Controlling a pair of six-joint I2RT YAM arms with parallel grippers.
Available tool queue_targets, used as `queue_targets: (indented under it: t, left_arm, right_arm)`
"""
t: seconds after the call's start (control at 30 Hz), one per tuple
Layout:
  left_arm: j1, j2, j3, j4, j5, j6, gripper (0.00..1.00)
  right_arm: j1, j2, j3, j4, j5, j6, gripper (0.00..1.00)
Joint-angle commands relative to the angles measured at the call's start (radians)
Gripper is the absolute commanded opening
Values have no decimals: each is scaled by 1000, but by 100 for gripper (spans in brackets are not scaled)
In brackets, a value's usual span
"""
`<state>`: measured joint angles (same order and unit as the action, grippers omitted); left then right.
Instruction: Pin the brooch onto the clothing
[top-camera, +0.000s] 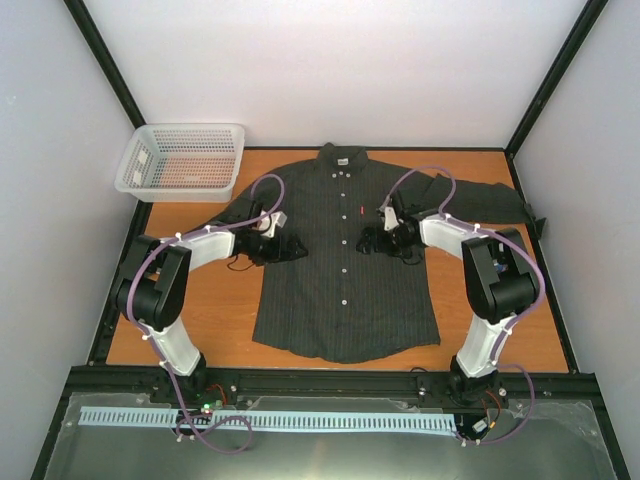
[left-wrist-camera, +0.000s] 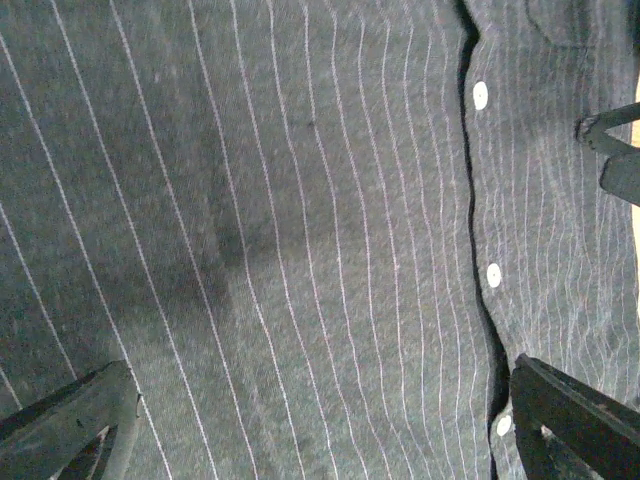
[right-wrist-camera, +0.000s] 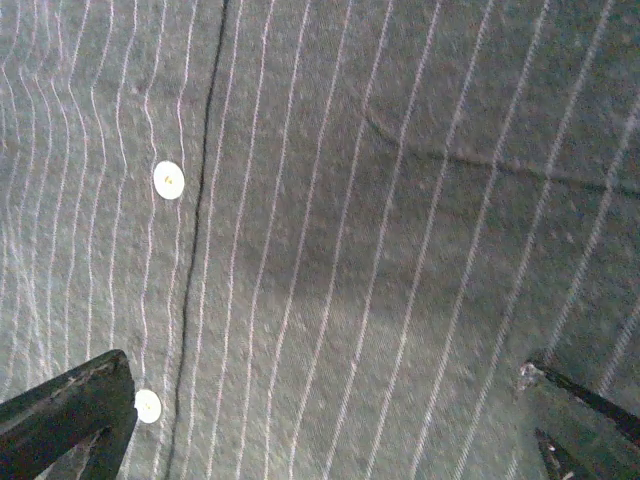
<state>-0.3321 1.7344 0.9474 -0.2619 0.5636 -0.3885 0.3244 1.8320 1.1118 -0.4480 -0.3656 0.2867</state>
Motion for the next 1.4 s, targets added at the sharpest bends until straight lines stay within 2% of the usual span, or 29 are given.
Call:
queue_targets:
  t: [0.0,0.4,0.57,0.8,0.9,1.03,1.23,1.37]
  left_arm:
    - [-7,6,-20,-77,16,-36,100]
    - [-7,-115,-156,-195,133,-25,100]
    - [-7,-220,-83,-164,194,-39,100]
    - [-7,-242,106,-72,-8,-27,100]
    - [-2,-184,203,-31,-119,-31,100]
    - [2,-28,404,-34,-227,4,100]
    - [17,291,709,-90,-230,43,100]
    - [20,419,834,-89,-216,78,100]
  right_arm:
    - [7,-76,-91,-13,35,10,100]
    - [-1,-302,-343,-32,48,87,100]
    - [-13,-310,-201,-70,120,14,100]
    - [-58,-153,54,-91,118,-7,100]
    - [-67,-98,147,-104,146,8,100]
    - [-102,-33,237,-74,126,62,100]
    - [-161,120,425,-94,157,62,100]
    - [-197,232,544,-115,162,56,100]
